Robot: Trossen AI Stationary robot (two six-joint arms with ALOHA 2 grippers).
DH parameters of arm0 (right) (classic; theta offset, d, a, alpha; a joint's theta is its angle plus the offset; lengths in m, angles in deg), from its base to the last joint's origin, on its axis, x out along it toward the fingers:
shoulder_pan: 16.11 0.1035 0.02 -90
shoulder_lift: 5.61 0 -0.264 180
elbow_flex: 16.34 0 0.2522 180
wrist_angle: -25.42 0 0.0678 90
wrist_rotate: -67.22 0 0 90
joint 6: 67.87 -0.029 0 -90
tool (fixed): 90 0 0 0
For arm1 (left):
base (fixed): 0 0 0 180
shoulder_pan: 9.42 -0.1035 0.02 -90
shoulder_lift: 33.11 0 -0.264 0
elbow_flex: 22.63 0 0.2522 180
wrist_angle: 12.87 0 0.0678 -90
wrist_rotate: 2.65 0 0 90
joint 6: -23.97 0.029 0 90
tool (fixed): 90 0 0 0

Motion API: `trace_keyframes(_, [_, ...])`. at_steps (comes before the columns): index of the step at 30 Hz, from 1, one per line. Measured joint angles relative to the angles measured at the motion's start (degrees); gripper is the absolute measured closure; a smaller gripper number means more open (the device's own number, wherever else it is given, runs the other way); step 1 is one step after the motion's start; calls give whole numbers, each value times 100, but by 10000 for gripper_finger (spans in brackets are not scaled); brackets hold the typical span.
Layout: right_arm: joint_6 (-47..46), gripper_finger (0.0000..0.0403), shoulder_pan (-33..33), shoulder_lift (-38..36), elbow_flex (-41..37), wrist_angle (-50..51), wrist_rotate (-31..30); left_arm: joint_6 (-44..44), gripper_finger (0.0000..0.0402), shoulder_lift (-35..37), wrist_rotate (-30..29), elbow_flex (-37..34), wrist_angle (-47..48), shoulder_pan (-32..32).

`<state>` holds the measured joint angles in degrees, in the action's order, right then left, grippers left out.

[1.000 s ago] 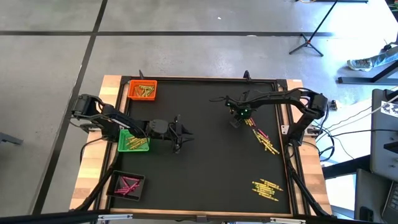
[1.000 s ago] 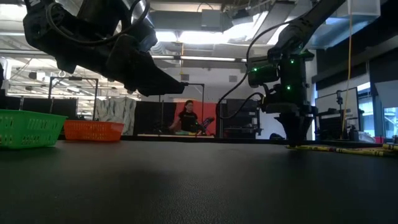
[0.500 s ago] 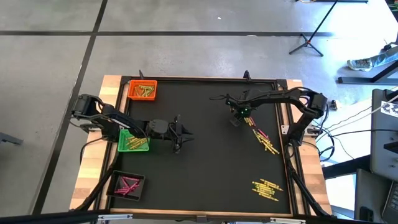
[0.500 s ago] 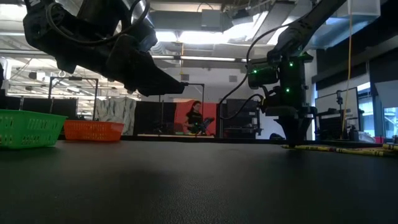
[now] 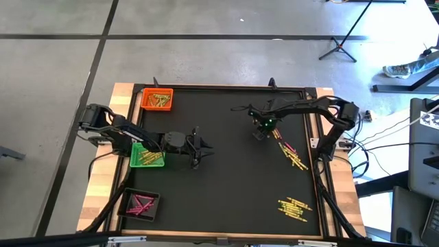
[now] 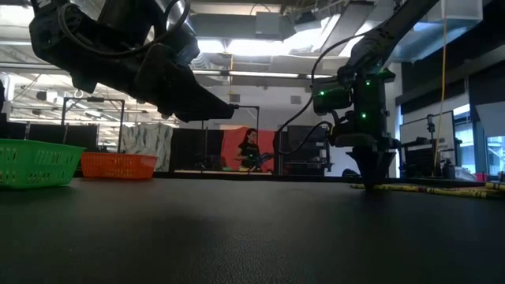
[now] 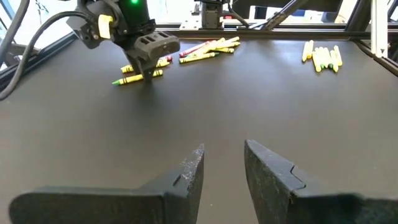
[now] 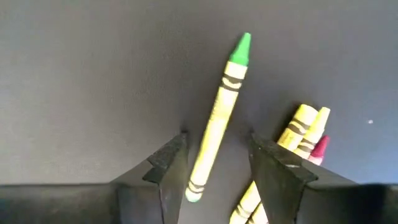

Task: Sort crayons
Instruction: Put the green crayon into the orange bin

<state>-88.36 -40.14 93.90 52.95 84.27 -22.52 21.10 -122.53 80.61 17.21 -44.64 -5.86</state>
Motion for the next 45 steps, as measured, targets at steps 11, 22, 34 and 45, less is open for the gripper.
trace_keyframes(11, [172,288,2,73,3,-139,195,0,302,0,0,2,-17,28])
trace_keyframes(22, [921,387,239,10,-6,-354,0,0,302,1,-1,1,-20,28])
trace_keyframes(34, [1587,383,1843,-559,-527,-3065,-473,85,302,-35,-391,2,-57,89])
trace_keyframes(45, [2082,385,2632,-451,-1721,-7785,-501,-288,302,-76,-451,7,-272,113])
